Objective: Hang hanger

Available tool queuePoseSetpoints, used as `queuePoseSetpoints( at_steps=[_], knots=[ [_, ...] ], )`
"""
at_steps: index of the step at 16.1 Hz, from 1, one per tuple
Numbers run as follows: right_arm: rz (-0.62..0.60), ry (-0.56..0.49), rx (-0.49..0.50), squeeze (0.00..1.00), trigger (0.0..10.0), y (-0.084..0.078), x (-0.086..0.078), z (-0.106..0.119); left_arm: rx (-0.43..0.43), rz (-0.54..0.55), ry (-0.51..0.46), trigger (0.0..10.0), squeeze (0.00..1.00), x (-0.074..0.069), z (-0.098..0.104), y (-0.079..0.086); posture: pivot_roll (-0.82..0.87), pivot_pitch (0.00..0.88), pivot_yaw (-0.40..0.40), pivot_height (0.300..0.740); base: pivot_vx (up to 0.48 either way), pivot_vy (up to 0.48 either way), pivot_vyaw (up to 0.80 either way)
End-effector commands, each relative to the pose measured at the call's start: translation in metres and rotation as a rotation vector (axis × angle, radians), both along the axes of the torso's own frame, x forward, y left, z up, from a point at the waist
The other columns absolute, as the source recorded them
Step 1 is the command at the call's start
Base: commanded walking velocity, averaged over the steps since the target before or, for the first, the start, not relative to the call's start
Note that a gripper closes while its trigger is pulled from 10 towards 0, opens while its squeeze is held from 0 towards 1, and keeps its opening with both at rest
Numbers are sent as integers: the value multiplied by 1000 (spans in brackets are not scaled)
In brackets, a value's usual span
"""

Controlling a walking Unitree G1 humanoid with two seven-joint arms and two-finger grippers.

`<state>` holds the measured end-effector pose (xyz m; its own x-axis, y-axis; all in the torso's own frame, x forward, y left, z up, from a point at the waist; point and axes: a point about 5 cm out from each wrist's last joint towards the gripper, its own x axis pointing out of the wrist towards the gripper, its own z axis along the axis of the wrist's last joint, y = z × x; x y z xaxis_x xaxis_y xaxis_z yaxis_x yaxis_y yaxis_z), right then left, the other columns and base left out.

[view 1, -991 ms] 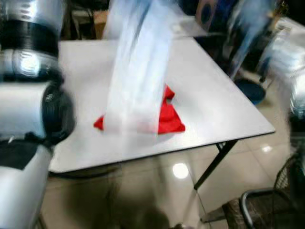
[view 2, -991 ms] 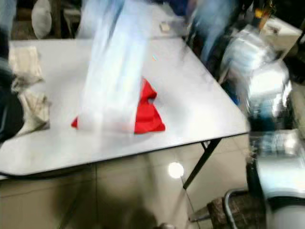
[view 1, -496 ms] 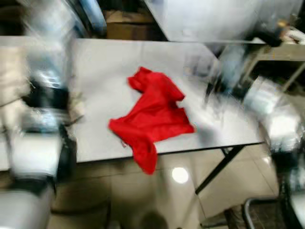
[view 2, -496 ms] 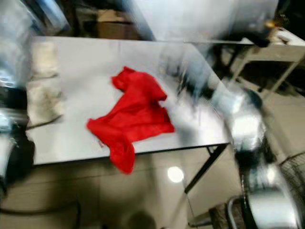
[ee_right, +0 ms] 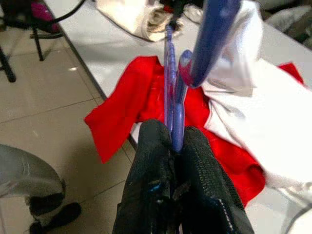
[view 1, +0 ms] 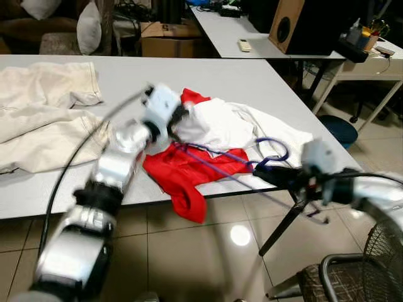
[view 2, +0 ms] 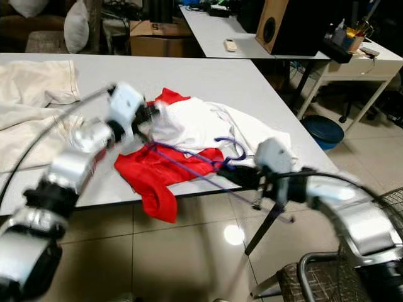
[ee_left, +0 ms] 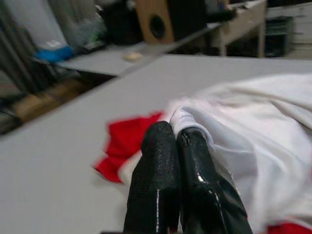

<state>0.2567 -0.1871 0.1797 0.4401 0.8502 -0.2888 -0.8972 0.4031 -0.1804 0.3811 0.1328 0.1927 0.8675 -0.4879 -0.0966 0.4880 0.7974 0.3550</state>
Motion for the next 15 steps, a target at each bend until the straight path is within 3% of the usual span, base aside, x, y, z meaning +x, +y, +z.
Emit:
queuePoseSetpoints(
  at_steps=[1,3,4,6,7,9,11,12,13,14,15],
  knots=[
    [24,4,-10,0,10000,-4,-4,11,61,38,-29,10000,0,5,4,4,-45,0,-50,740,0,0,0],
    [61,45,-4,0,10000,-9,-16,25,102,99,-1,10000,0,11,-5,16,-44,0,-51,740,0,0,0],
    [63,46,39,0,10000,-14,-19,35,130,107,57,10000,965,11,-17,25,-44,0,-51,740,0,0,0],
    [30,25,220,0,10000,-26,-20,57,245,102,173,10000,1000,4,-40,50,-54,0,-41,740,0,0,0],
    [16,15,242,0,10000,-28,-20,60,252,91,186,10000,1000,3,-41,53,-54,0,-41,740,0,0,0],
    [-74,-39,344,0,10000,-35,-14,70,306,-23,230,10000,1000,-3,-39,64,-53,0,-42,740,0,0,0],
    [-204,-86,450,0,10000,-38,-6,75,435,-203,269,10000,1000,-16,-34,82,-60,0,-32,740,0,0,0],
    [-303,-88,464,0,10000,-35,-1,68,359,-283,289,10000,1000,-25,-22,93,-66,0,-21,740,0,0,0],
    [-338,-85,464,0,10000,-34,0,65,299,-303,289,10000,1000,-28,-16,96,-66,0,-21,740,0,0,0],
    [-338,-85,464,0,10000,-34,0,65,299,-303,289,10000,1000,-28,-16,96,-66,0,-21,740,0,0,0],
    [-375,-81,455,0,10000,-32,0,60,224,-316,282,10000,1000,-31,-10,98,-77,0,-8,740,0,0,0]
  ],
)
